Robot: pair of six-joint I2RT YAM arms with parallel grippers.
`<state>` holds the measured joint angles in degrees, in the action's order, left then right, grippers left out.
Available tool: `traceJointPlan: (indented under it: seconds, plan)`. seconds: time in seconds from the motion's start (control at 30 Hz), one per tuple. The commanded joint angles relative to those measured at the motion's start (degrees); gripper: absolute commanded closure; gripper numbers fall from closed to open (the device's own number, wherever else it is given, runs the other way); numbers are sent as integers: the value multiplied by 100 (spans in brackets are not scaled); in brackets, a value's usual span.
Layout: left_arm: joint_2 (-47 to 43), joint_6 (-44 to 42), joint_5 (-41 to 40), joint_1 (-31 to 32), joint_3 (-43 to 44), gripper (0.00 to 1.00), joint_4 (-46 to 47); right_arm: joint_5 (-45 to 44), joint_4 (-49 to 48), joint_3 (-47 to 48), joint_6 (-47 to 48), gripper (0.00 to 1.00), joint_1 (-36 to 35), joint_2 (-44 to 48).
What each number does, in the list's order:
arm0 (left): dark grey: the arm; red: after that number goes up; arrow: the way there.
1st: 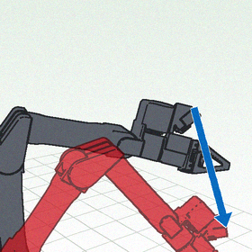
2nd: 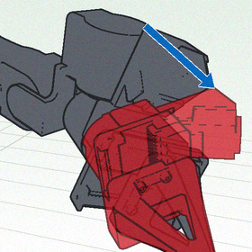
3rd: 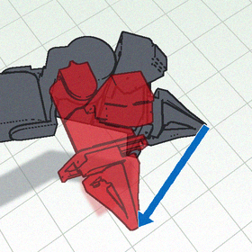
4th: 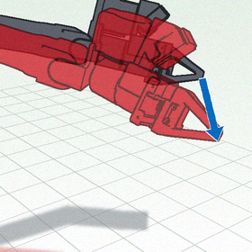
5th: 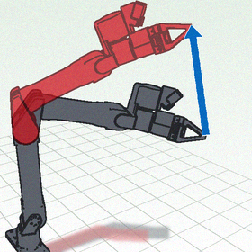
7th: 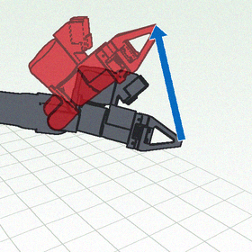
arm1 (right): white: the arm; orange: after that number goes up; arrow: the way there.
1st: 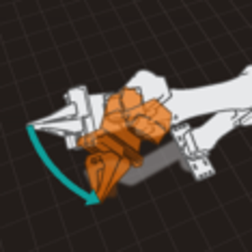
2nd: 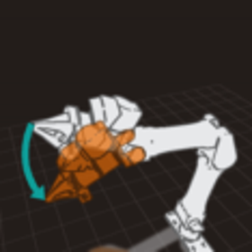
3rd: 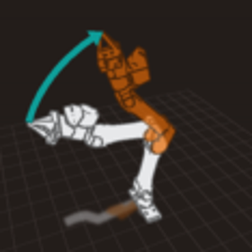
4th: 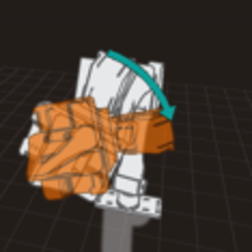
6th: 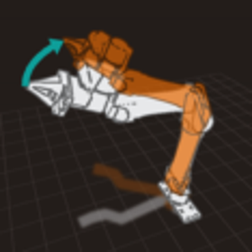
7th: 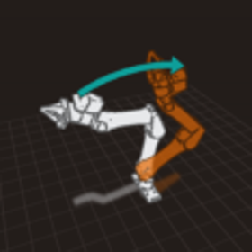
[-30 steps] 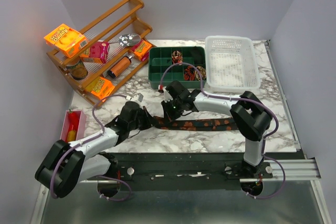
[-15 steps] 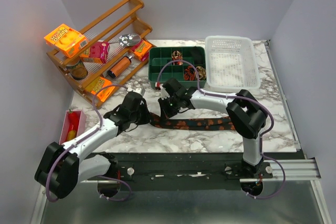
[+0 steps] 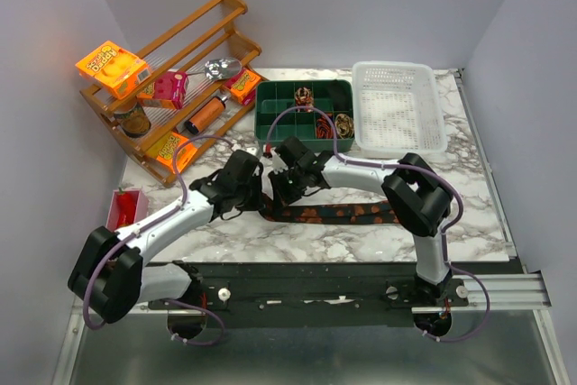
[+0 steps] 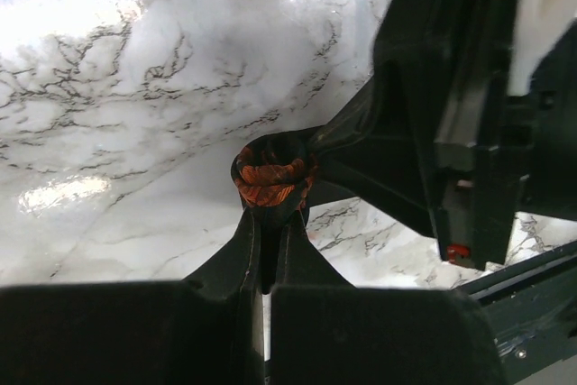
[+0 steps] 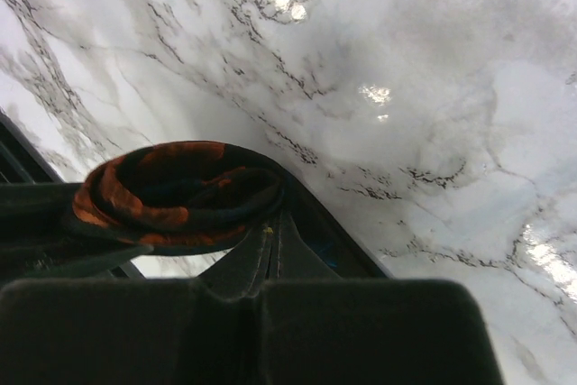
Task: Roll the ties
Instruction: Roll the tie at the center of the board.
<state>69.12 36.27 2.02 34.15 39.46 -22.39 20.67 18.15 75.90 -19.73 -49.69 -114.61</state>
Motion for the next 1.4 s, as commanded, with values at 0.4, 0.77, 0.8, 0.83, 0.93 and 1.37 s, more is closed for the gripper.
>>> traceJointPlan:
  seconds: [0.4, 0.77, 0.8, 0.83, 0.93, 1.37]
  plan:
    - [338, -278, -650, 461, 703, 100, -309, 245, 22, 109, -137, 99, -172, -53]
    - [383, -436, -1054, 566, 905, 100, -967, 43, 100, 136, -181, 99, -181, -1]
    - [391, -463, -1098, 566, 923, 100, -1056, -79, 127, 127, -189, 99, -173, 17]
    - [409, -498, -1220, 575, 940, 100, -1144, -132, 153, 127, -190, 99, -164, 96]
    - [409, -498, -1405, 575, 958, 100, -1425, -273, 233, 101, -163, 99, -94, 324]
    - [672, -340, -2575, 636, 1441, 100, -2744, -713, 444, -373, 83, 99, 434, 1063]
